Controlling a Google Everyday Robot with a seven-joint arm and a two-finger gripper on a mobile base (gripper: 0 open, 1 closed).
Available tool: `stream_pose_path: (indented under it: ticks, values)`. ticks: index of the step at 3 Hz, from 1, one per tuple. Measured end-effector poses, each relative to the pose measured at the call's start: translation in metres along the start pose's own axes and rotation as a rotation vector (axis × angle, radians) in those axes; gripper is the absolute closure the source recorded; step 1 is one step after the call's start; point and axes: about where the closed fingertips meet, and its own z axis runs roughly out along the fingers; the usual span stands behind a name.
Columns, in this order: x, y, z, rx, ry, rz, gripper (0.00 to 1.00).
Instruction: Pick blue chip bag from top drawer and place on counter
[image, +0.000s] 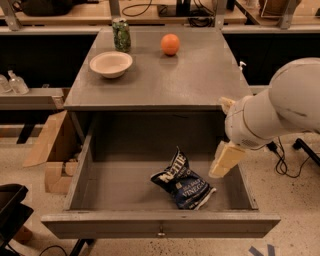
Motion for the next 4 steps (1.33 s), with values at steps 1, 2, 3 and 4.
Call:
stream_pose_path:
  ticks: [1, 2, 3, 4]
  values:
    - [0.000, 0.015, 0.052, -0.098, 0.007, 0.013, 0.00]
    - [0.003, 0.030, 0.103, -0.193, 0.001, 0.037, 0.00]
    - [0.010, 0.043, 0.142, -0.249, -0.019, 0.051, 0.00]
    - [0.013, 0.062, 0.170, -0.310, -0.030, 0.051, 0.00]
